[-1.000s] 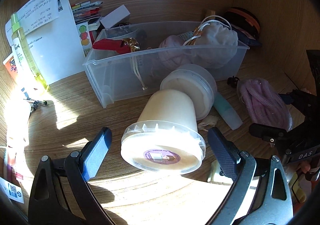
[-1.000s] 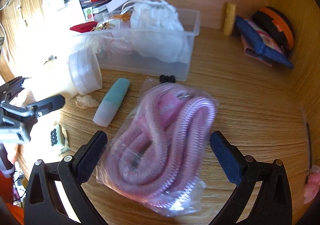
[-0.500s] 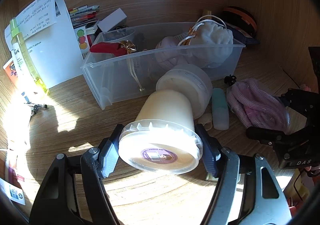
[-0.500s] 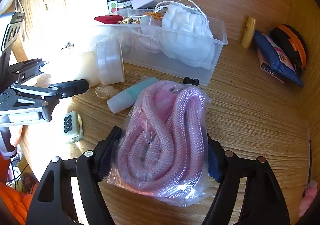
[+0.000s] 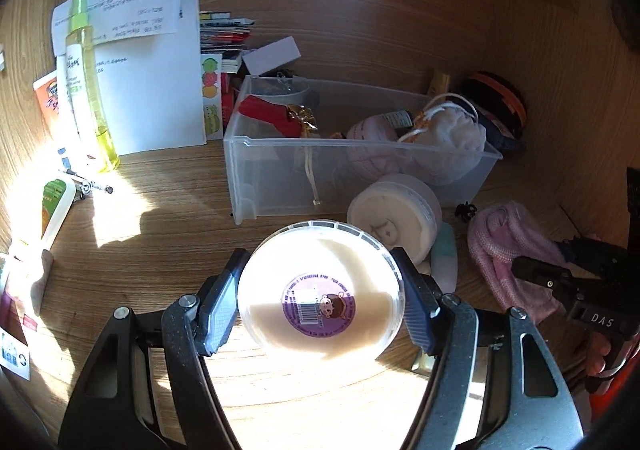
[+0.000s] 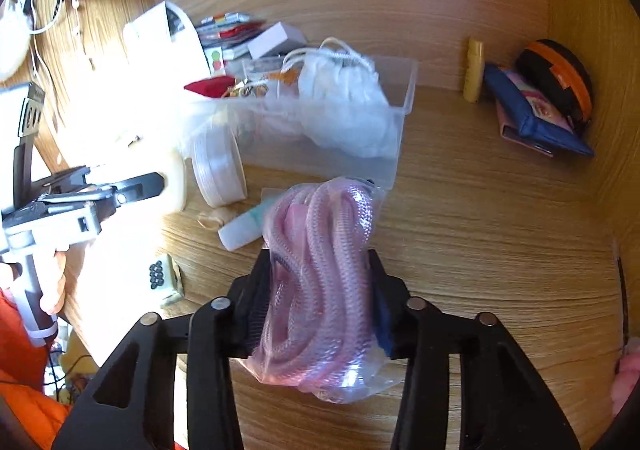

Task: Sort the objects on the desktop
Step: 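Lift and carry the tub and bagged rope over the clear box with both tools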

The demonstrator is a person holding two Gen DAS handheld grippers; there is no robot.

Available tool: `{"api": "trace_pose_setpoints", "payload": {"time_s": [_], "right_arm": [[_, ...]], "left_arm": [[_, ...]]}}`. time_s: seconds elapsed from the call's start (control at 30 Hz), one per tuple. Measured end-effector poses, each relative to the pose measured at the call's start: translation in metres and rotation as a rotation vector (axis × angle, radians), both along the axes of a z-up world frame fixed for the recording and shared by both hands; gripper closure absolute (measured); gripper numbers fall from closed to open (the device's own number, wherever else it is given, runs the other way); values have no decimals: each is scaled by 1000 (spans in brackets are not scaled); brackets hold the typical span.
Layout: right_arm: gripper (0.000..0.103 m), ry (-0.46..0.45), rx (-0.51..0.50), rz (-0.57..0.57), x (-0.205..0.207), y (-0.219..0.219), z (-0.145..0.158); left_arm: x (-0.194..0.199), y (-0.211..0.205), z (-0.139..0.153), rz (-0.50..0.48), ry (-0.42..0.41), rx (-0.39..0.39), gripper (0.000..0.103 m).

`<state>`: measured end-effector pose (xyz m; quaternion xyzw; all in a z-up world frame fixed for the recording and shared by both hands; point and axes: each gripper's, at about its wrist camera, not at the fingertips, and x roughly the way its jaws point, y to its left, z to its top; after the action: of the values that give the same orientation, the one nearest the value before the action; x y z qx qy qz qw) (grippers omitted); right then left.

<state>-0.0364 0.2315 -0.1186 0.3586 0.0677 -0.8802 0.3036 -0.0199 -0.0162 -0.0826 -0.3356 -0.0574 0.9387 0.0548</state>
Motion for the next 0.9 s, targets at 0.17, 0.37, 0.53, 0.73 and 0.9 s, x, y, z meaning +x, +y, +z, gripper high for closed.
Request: {"api": "trace_pose_setpoints", "payload": {"time_s": [0.17, 0.37, 0.53, 0.73, 0.9], "right_arm": [[65, 3, -20, -2, 1, 4, 4], [65, 30, -56, 3, 3, 8, 16], [65, 79, -82, -13, 8, 14, 29], [65, 118, -104, -32, 3, 20, 45], [65, 137, -128, -27, -5, 18, 54]], "left_arm": [[3, -5, 3, 36, 5, 25, 34], [5, -4, 6, 47, -2, 36, 34], [10, -7, 14, 68, 20, 65, 34], [14, -2, 30, 82, 69, 41, 34], [11, 3, 43, 80, 105, 22, 34]]}}
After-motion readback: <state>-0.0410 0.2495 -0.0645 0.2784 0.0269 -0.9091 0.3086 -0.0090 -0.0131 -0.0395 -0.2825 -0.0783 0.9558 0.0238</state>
